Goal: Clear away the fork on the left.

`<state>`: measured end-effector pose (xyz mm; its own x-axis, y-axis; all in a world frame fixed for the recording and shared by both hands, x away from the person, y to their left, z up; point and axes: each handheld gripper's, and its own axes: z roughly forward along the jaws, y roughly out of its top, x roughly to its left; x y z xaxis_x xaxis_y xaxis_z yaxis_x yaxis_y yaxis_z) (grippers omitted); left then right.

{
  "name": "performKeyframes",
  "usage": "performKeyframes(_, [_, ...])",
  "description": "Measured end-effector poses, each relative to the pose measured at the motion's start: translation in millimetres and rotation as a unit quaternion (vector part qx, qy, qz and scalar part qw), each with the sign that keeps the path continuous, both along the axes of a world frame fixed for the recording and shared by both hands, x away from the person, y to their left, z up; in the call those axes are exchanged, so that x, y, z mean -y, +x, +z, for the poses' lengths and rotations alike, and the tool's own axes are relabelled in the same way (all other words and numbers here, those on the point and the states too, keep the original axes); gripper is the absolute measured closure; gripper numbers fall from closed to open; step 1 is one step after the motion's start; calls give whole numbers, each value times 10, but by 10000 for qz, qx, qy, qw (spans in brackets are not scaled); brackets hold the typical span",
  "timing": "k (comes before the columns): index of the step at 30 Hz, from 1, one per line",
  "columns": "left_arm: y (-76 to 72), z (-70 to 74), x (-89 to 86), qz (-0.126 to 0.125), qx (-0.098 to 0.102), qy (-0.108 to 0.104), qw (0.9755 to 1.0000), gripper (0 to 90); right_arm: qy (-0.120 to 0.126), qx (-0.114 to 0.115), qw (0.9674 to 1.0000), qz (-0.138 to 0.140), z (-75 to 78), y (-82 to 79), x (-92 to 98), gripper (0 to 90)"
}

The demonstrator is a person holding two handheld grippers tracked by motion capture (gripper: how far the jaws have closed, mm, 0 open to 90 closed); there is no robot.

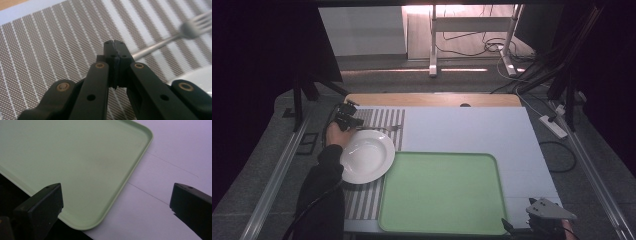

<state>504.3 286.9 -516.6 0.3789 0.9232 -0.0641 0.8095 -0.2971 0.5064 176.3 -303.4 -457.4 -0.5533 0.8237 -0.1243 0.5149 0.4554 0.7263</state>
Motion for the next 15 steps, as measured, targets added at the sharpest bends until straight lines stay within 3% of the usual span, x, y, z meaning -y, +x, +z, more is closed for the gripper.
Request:
performKeyframes(7, [79,-50,-21,90,-353,252,9990,891,11,4,10000,-17,-1,-2,3,0])
performKeyframes(15, [-13,-25,-16,-228,-645,132,9976,892,-16,26,10000,-12,1,-9,1,0])
